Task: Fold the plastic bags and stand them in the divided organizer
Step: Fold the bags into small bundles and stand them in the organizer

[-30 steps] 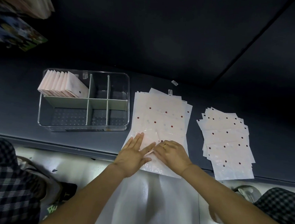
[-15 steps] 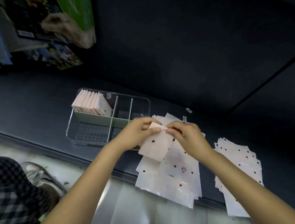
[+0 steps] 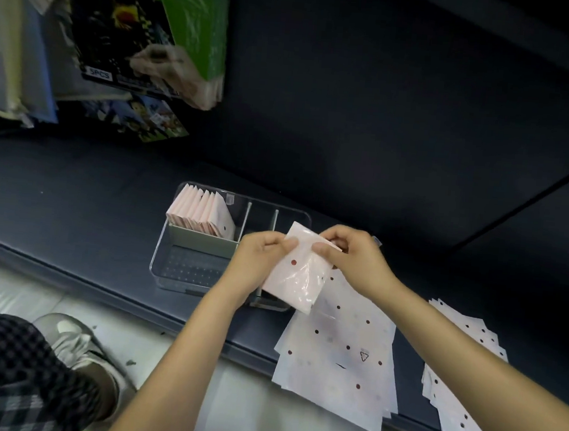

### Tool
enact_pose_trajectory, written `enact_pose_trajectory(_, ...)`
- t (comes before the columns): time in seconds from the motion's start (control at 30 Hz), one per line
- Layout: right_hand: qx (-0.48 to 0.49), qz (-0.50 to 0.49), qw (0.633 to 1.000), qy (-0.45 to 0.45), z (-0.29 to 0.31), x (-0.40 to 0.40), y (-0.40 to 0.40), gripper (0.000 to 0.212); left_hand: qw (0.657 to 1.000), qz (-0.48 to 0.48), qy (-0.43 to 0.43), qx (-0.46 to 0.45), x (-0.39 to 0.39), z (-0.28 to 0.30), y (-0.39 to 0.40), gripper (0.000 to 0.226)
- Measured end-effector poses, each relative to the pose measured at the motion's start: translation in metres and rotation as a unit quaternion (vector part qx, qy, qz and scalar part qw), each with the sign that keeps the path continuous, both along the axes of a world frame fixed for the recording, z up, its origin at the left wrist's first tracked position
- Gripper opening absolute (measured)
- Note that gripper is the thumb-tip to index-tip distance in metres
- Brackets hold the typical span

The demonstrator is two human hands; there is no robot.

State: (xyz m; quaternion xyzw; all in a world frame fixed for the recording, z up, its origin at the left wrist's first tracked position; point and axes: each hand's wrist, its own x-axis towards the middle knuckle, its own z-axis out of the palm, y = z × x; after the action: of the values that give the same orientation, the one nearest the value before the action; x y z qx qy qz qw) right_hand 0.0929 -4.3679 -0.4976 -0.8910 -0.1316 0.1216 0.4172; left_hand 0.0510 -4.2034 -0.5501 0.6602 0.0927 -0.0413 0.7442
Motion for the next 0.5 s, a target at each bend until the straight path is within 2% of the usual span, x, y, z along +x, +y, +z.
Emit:
enact_pose_trajectory(0.1,0.008,-0.029,0.999,0.033,0.003,0.008,0.005,0.005,0.999,-0.038,0.001,0.029,0.001,-0.004,0.012,0.013)
enact_pose_trajectory(0.27,-0.064,0.057,0.991,0.104,0.003,0.023,0.024,0.008,0.997,-0.038,-0.024,0.071,0.013,-0.008,0.04,0.014)
enact_pose_trajectory(0.37,-0.038,0.018,0.993,0.109,0.0,0.04,0.046,0.005,0.996,0.002,-0.017,0.083,0.019,-0.019,0.061,0.003)
enact_pose_trajectory(0.43,-0.025,-0.034,0.994,0.097,-0.005,0.055,0.064,0.007,0.978,0.083,0.019,0.192,0.022,-0.032,0.074,0.007)
enact_pose_trajectory(0.5,-0.025,-0.072,0.994,0.072,-0.015,0.067,0.083,0.009,0.93,0.122,0.049,0.345,0.022,-0.043,0.083,0.02)
